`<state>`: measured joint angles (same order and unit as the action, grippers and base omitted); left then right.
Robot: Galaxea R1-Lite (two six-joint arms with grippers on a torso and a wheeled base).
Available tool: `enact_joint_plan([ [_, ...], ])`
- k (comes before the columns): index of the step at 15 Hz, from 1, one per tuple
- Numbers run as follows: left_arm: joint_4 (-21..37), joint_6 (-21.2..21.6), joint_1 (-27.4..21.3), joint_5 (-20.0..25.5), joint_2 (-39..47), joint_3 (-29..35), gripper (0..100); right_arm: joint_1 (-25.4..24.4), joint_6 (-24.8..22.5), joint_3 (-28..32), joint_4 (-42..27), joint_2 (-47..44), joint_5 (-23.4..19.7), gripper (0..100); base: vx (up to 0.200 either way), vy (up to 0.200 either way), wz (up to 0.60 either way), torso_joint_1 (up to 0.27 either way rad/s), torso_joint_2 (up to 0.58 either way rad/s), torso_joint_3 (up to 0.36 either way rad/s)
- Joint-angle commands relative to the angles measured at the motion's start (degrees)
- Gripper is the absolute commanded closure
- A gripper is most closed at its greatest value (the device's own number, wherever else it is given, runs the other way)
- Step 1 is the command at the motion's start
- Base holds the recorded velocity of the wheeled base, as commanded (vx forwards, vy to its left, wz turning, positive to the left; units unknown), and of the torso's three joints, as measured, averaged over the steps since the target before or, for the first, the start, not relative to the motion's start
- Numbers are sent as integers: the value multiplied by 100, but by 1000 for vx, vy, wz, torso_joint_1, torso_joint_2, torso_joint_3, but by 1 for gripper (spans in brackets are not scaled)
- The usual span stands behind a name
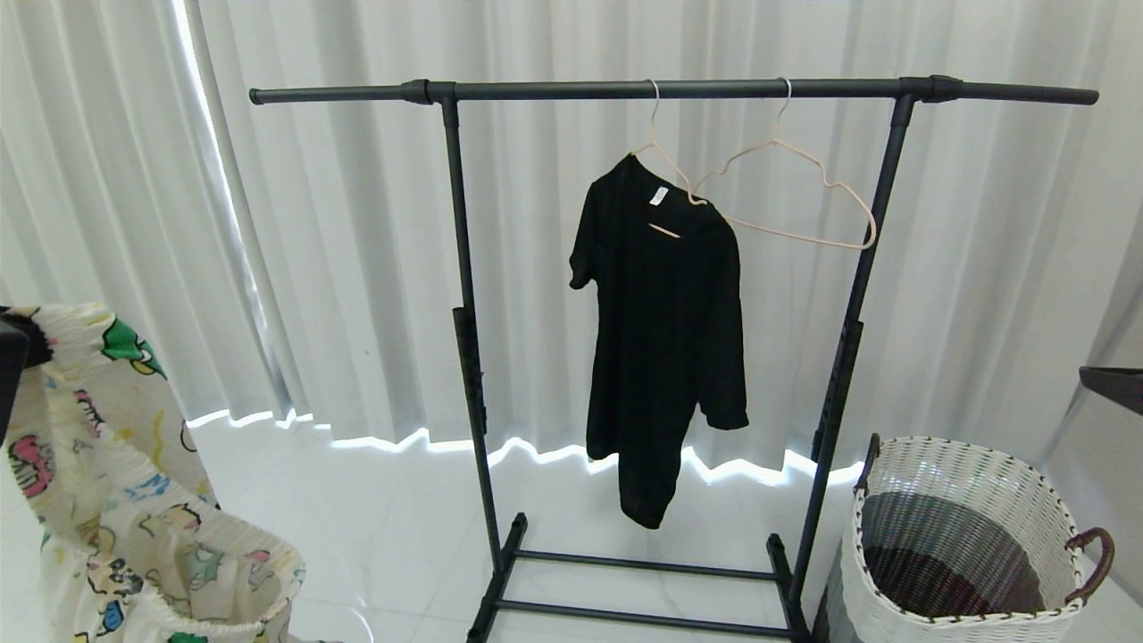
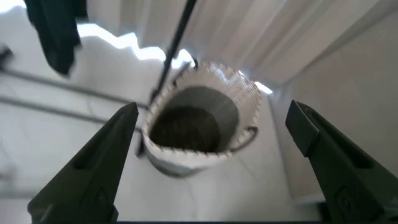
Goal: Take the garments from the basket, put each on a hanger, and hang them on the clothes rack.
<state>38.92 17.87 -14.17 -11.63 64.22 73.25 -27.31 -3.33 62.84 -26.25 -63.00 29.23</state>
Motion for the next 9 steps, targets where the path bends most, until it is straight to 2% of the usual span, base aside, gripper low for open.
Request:
enact_joint_plan([
  [1, -25, -3, 10, -6, -138, -136, 100, 147, 52, -26, 234, -309, -40, 0, 0, 0, 0, 115, -310, -227],
  [6, -131, -12, 10, 3, -235, -250, 100, 287, 52, -18, 603, -520, -269, 0, 0, 0, 0, 159, -453, -274],
  [7, -236, -12, 10, 3, -235, -303, 100, 322, 52, -18, 647, -538, -287, 0, 0, 0, 0, 178, -466, -286],
  [9, -816, 41, 2, 3, -261, -610, 100, 419, 52, -18, 788, -599, -383, 0, 0, 0, 0, 190, -469, -286],
])
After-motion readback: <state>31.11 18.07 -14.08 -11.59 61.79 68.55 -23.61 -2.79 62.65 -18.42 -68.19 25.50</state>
